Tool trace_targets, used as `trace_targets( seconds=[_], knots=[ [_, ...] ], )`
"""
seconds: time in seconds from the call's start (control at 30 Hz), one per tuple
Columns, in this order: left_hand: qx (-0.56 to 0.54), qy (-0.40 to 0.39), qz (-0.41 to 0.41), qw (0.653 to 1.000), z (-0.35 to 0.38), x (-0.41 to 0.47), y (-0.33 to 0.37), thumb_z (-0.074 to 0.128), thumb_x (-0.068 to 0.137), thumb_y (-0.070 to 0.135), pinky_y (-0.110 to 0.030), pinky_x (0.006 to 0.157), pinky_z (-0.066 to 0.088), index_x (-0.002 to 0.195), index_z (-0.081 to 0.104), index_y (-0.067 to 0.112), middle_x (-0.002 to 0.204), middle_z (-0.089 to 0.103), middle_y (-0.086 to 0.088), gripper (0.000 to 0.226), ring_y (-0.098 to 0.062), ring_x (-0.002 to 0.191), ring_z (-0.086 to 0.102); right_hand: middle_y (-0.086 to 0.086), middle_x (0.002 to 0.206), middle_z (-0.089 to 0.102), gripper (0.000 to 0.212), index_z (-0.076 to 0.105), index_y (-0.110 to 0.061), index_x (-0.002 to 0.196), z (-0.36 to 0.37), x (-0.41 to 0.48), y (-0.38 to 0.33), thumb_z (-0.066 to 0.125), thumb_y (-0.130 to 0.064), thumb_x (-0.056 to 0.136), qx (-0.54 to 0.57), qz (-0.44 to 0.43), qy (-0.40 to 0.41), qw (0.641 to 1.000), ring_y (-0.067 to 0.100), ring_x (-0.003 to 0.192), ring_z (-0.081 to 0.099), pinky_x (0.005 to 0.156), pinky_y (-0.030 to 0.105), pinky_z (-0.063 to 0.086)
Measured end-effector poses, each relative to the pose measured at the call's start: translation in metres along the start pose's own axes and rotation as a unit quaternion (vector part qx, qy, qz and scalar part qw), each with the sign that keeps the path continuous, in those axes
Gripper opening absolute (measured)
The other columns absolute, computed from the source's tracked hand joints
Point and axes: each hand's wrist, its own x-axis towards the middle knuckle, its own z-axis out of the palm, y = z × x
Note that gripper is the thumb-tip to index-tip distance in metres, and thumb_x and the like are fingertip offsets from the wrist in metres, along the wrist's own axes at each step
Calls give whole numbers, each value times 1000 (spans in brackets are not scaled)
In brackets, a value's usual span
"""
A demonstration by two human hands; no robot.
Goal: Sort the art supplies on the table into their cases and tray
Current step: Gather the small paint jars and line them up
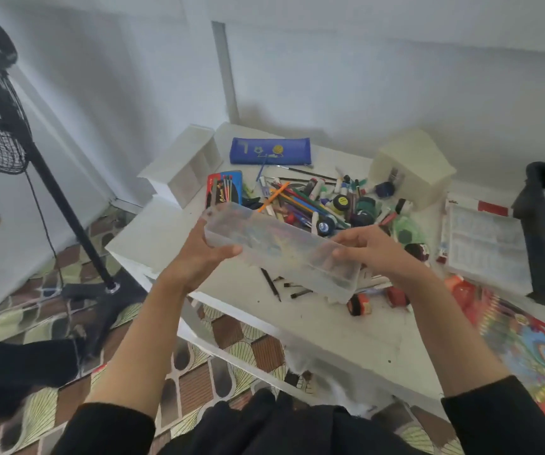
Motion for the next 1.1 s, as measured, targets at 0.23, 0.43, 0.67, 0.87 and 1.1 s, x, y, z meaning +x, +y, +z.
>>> trace_targets(
  seconds=[0.23, 0.43, 0.67, 0.87, 1.1],
  knots=[
    [161, -72, -22, 984, -44, -5, -15, 93, 39, 45, -42, 96, 47, 123, 54, 27, 132, 53, 6, 94, -16, 122, 51, 10, 96, 73, 18, 73, -21, 103, 15, 5, 6, 65, -19, 87, -85, 12, -53, 995, 39, 89, 64, 83, 49, 53],
    [206, -83, 10, 975, -37, -8, -30, 92, 34, 40, -40, 89, 52, 109, 62, 35, 114, 62, 13, 80, -16, 110, 58, -3, 88, 66, 25, 67, -26, 86, 7, -20, 9, 52, -45, 91, -222, 88, 50, 970, 21, 84, 60, 76, 34, 48],
    [234, -85, -5, 968, -17, -27, -63, 89, 40, 41, -38, 95, 45, 112, 61, 34, 121, 57, 19, 77, -3, 116, 49, -1, 89, 56, 47, 52, -16, 93, 19, -36, 24, 65, -58, 76, -424, 208, 76, 878, 17, 81, 54, 66, 33, 45],
    [240, -78, -16, 967, -7, -40, -77, 88, 39, 42, -4, 85, 39, 114, 59, 29, 125, 55, 12, 82, 5, 113, 48, 2, 92, 59, 33, 57, -16, 102, 26, -34, 34, 67, -40, 81, -429, 215, 82, 873, 19, 82, 57, 65, 30, 47],
    [269, -92, -42, 958, -4, -38, -81, 93, 50, 13, -3, 88, 33, 117, 51, 39, 125, 49, 21, 83, 23, 109, 40, -1, 89, 62, 21, 62, -22, 109, 27, -45, 20, 65, -19, 88, -151, 46, 122, 980, 16, 70, 62, 61, 26, 56]
  ],
)
